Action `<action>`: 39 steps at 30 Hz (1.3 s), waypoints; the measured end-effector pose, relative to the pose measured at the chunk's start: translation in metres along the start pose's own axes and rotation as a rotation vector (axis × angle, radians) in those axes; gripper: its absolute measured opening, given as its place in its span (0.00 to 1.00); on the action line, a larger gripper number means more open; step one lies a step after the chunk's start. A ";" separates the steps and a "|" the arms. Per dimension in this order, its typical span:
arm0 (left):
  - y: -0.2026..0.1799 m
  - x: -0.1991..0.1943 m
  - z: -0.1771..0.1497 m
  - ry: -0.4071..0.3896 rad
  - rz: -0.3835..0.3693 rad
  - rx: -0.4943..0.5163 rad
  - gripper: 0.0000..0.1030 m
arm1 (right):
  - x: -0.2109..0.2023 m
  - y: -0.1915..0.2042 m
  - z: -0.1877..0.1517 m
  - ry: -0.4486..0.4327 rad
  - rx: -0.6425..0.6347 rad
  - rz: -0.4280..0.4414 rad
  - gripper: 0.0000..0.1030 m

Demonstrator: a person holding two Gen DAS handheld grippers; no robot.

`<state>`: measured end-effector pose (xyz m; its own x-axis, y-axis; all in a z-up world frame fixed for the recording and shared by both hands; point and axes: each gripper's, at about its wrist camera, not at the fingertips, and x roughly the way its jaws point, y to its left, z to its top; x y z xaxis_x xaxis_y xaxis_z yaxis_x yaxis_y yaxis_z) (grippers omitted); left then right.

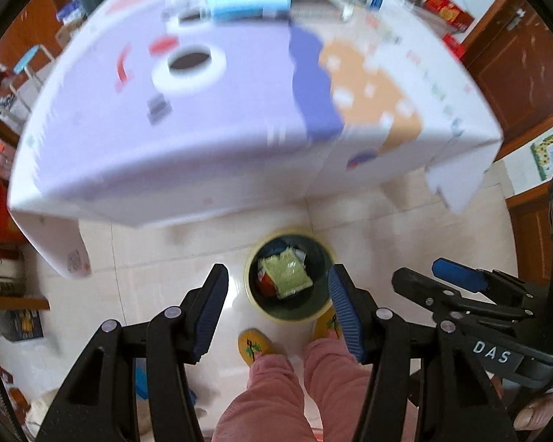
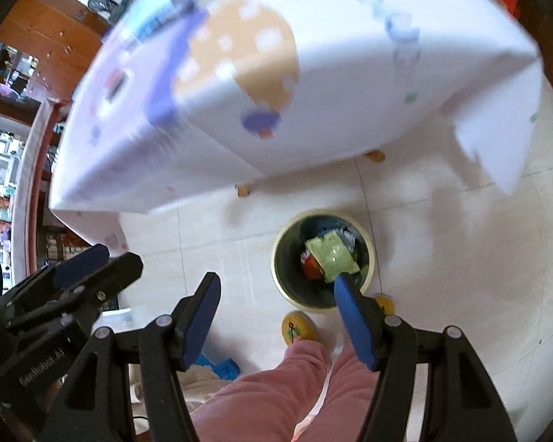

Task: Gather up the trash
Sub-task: 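Move both open tools back up to the trash on the table, then grasp the blue face mask with the left tool while the right tool grasps the silver box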

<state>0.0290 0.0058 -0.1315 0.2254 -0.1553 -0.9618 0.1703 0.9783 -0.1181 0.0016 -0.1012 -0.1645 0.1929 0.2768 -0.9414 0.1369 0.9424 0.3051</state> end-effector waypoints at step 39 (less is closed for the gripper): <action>0.061 -0.013 0.228 -0.096 -0.096 -0.658 0.62 | -0.058 0.047 0.237 -0.168 -0.388 0.039 0.63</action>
<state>0.2555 0.0363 -0.0693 0.3280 -0.2273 -0.9169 -0.4193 0.8347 -0.3570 0.2266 -0.1178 -0.0612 0.3510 0.3096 -0.8837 -0.2433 0.9415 0.2332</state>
